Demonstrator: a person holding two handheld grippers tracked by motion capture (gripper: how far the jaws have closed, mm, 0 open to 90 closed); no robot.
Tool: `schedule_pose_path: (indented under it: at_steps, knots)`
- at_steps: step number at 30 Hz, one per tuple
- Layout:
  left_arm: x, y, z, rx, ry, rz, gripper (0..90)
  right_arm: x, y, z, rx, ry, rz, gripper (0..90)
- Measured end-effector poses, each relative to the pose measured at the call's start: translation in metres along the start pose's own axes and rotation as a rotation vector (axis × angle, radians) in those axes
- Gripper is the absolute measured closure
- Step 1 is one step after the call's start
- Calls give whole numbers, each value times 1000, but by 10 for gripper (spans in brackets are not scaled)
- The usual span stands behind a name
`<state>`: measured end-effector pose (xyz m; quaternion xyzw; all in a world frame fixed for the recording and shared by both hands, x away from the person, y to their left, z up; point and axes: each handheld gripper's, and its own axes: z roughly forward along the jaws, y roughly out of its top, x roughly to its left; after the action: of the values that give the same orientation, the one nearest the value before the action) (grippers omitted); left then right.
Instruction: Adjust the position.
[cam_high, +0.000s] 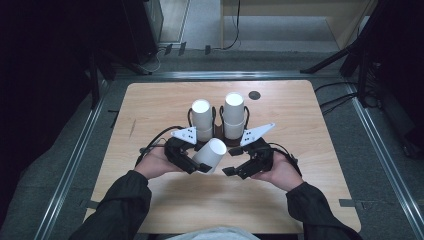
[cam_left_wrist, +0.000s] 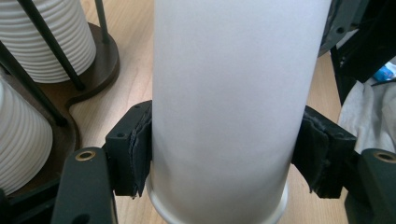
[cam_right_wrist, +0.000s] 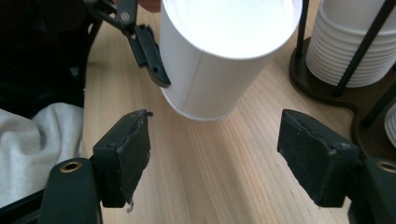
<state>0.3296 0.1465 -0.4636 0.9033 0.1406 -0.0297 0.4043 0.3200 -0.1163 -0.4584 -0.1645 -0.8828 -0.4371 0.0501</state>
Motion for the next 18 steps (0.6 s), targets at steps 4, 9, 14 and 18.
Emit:
schedule_pose_path:
  at_steps: [4, 9, 14, 18]
  knots:
    - [4, 3, 3, 34, -11, 11, 293, -1, -5, 2, 4, -7, 8, 256]
    - [6, 6, 11, 101, -9, 45, 294, -1, -10, 2, 19, -20, -8, 256]
    - [5, 8, 23, 177, -25, 81, 294, 0, -12, 2, 29, -28, -7, 256]
    - [3, 8, 30, 213, -33, 99, 294, -1, -13, 4, 30, -28, -12, 255]
